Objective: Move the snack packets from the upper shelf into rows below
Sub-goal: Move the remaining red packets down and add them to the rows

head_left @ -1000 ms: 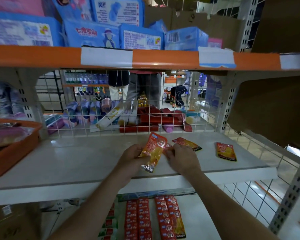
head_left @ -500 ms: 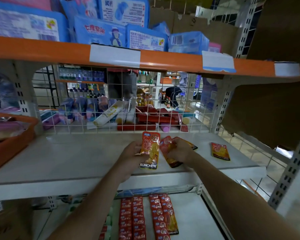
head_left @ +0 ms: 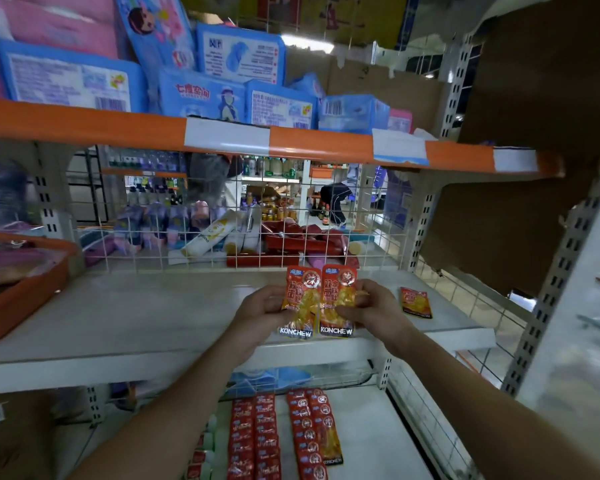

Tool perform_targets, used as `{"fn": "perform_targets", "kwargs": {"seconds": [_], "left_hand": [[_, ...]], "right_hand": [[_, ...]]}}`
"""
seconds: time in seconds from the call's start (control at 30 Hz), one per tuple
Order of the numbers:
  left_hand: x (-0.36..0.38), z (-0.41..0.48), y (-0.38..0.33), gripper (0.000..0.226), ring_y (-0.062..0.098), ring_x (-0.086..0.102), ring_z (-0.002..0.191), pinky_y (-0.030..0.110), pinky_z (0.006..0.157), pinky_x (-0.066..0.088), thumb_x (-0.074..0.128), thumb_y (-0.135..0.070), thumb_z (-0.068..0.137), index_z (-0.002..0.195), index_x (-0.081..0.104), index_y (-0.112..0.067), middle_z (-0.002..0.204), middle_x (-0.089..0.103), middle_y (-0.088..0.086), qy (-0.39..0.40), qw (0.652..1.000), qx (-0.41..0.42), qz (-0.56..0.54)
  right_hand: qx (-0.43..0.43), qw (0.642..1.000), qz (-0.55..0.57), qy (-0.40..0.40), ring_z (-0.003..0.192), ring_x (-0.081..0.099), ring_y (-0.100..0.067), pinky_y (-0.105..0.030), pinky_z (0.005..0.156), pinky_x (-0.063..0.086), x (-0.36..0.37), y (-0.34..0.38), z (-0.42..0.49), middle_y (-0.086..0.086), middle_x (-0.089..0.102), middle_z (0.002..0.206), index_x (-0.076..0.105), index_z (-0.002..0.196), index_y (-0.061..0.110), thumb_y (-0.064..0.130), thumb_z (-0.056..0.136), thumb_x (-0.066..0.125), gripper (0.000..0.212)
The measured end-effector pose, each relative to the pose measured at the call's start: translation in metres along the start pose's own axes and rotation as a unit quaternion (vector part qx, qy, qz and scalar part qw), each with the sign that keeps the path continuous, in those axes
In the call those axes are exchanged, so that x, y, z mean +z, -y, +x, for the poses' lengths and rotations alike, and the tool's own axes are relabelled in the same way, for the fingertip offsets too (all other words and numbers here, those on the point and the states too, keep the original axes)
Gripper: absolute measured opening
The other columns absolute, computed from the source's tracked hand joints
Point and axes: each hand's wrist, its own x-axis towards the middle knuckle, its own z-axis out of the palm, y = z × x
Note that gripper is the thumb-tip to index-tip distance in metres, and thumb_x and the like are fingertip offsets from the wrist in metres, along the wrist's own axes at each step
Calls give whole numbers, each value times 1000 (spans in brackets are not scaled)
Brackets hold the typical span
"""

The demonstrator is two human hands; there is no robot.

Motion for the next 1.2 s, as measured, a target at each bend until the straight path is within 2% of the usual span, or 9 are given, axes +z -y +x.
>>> {"fn": "perform_targets", "kwargs": {"seconds": [0.1, 0.3, 0.47, 0.6, 0.7, 0.83, 1.03, 1.13, 1.2], "left_hand": [[5, -9, -2, 37, 19, 74, 91, 26, 75, 55, 71, 7, 84, 114, 64, -13, 97, 78, 3, 2, 1000, -5, -10], [18, -32, -6, 35, 20, 74, 90, 31, 78, 59, 72, 6, 84, 114, 63, -9, 96, 77, 5, 29, 1000, -11, 3], [34, -49, -4, 34, 24, 72, 95, 41, 85, 59, 74, 4, 83, 113, 63, -6, 107, 72, 11, 50, 999, -12, 17], [50, -63, 8, 42, 23, 71, 99, 37, 84, 59, 75, 5, 81, 117, 62, -12, 105, 74, 7, 68, 997, -19, 26], [60, -73, 26, 49, 23, 70, 99, 34, 81, 58, 76, 8, 78, 120, 59, -10, 108, 73, 9, 75, 996, -35, 25], [67, -86, 55, 50, 23, 68, 102, 34, 81, 57, 77, 5, 78, 120, 56, -12, 109, 71, 9, 86, 994, -58, 45], [67, -90, 99, 47, 22, 69, 99, 39, 91, 57, 78, 3, 79, 116, 57, -16, 103, 72, 6, 111, 986, -92, 79], [64, -85, 126, 64, 20, 69, 103, 46, 94, 55, 81, 0, 76, 130, 51, -19, 108, 73, 5, 122, 982, -105, 94], [62, -81, 145, 85, 16, 70, 103, 45, 90, 58, 83, -2, 74, 142, 41, -31, 110, 72, 6, 130, 981, -109, 91]], "right_hand": [[-5, 1000, -4, 5, 92, 70, -42, -48, 82, 60, -9, 5, -17, -27, 70, 95, 62, 104, 3, -7, 77, 78, 33], [13, 1000, -10, 19, 91, 72, -39, -40, 72, 62, -31, 13, -52, -35, 64, 108, 57, 112, -7, -8, 77, 77, 40], [26, 1000, -12, 12, 90, 72, -37, -48, 77, 62, -46, 11, -82, -25, 70, 103, 60, 111, -4, -7, 74, 79, 41], [42, 998, -35, 13, 82, 73, -33, -44, 71, 62, -52, -3, -102, -20, 70, 93, 60, 107, -4, -6, 75, 80, 38], [61, 996, -58, 16, 80, 71, -35, -50, 74, 59, -54, -21, -118, -10, 67, 84, 60, 100, -1, -6, 72, 81, 35], [84, 993, -72, 44, 82, 71, -30, -40, 67, 61, -55, -42, -132, -12, 67, 92, 59, 98, 7, -6, 75, 79, 33], [129, 987, -75, 58, 88, 71, -44, -49, 71, 61, -53, -84, -130, -14, 69, 94, 61, 95, 8, -7, 74, 80, 31], [137, 984, -98, 65, 74, 72, -31, -36, 56, 54, -51, -107, -126, -14, 73, 96, 64, 101, 6, 1, 74, 82, 33], [140, 981, -115, 67, 69, 70, -24, -32, 50, 47, -48, -125, -121, -13, 74, 94, 65, 100, 5, 3, 73, 82, 32]]}}
